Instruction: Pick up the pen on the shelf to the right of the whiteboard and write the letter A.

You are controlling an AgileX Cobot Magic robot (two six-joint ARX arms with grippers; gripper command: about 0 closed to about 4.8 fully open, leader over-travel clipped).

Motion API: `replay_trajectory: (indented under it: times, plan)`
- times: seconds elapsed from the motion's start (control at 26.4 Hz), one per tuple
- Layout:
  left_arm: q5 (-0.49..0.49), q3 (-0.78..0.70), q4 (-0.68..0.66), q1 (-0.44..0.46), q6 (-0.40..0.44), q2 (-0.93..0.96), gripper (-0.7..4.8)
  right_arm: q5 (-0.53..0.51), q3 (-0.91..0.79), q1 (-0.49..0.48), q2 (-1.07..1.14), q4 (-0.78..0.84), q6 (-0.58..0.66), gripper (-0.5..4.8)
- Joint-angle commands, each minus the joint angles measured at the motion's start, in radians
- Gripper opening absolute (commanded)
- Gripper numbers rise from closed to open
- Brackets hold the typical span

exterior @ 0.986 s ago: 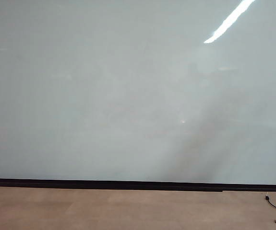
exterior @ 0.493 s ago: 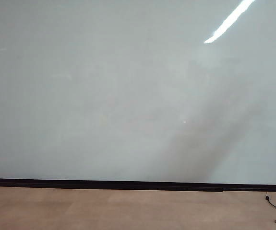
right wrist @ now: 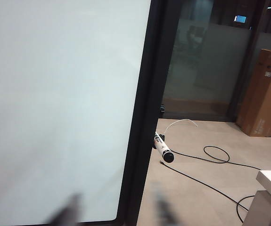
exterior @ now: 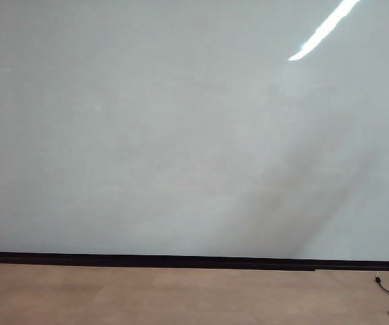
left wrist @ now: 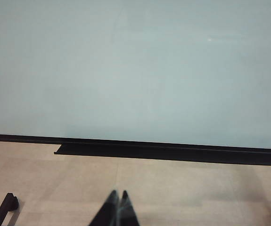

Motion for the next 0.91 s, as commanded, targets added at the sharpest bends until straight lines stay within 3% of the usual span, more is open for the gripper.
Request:
replay_trajectory:
  times: [0.04,0.11,0.27,0.34,0.61,0.72,0.91]
  plan:
    - [0.003,0.003,0.006,0.0,0.004,0.0,-0.05,0.039,0.005,-0.009,0.0,0.026,0.0,2.84]
    - [0.003,0.003,0.006,0.0,0.005,0.0,-0.05,0.043,0.006,-0.022,0.0,0.026,0.0,3.36]
    - [0.003,0.003,0.006,0.0,0.004,0.0,-0.05,0.052,0.029,-0.028,0.0,0.008,-0.006,3.91]
    - [0.004,0.003,0.006,0.0,0.005,0.0,-0.04,0.062,0.058,-0.028,0.0,-0.014,-0.073,3.94]
    - [0.004,0.003,0.006,0.0,0.005,0.0,-0.04,0.086,0.143,-0.037,0.124,-0.059,-0.125,3.91]
    - [0.003,0.003,0.006,0.0,0.005,0.0,-0.05,0.048,0.183,-0.067,0.235,-0.028,-0.127,3.91]
    - [0.004,0.003,0.006,0.0,0.004,0.0,-0.04,-0.09,0.205,-0.145,0.418,0.156,-0.126,3.91]
